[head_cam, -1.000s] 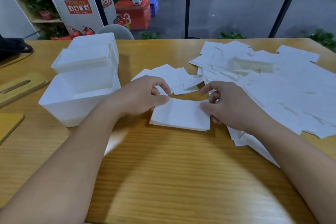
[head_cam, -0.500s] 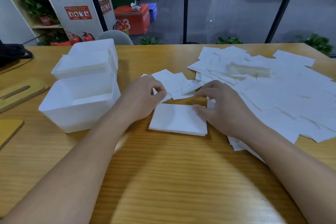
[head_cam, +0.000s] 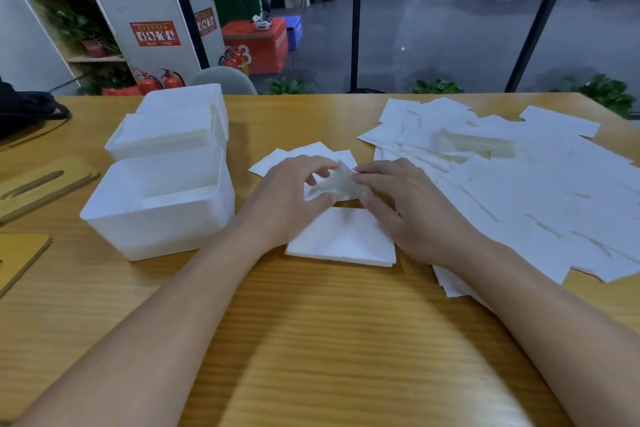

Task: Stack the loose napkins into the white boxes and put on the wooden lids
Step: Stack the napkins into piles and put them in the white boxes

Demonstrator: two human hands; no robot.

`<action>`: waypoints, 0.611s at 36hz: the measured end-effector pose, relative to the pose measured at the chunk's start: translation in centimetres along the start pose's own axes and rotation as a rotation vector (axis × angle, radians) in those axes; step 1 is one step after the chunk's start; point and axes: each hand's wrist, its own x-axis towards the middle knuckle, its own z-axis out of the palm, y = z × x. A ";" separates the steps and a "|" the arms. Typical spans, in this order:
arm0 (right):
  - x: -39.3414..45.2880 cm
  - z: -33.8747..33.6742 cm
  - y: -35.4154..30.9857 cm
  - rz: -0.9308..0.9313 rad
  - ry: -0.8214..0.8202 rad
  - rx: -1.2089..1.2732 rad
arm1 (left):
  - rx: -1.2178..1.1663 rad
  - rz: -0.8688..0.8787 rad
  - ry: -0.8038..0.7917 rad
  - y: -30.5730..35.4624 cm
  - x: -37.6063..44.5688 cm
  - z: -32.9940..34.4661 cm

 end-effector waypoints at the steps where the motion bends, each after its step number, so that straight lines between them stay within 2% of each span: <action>1: -0.2 -0.2 -0.1 0.000 0.034 0.098 | -0.033 0.001 0.019 0.1 0.0 0.1; 4: -0.6 -0.4 -0.2 -0.014 0.133 0.300 | -0.134 -0.026 0.082 0.2 0.1 0.2; 6: -0.7 -0.5 -0.2 -0.028 0.134 0.350 | -0.184 -0.003 0.118 0.4 0.2 0.0; 10: -0.8 -0.5 -0.3 -0.020 0.145 0.348 | -0.216 0.085 0.160 0.4 0.0 -0.4; 18: -0.3 -1.1 0.5 0.195 0.281 0.170 | -0.486 0.090 0.224 0.2 0.3 -1.2; 22: -0.6 -1.6 0.8 0.217 0.302 0.333 | -0.490 0.079 0.172 -0.4 0.5 -2.0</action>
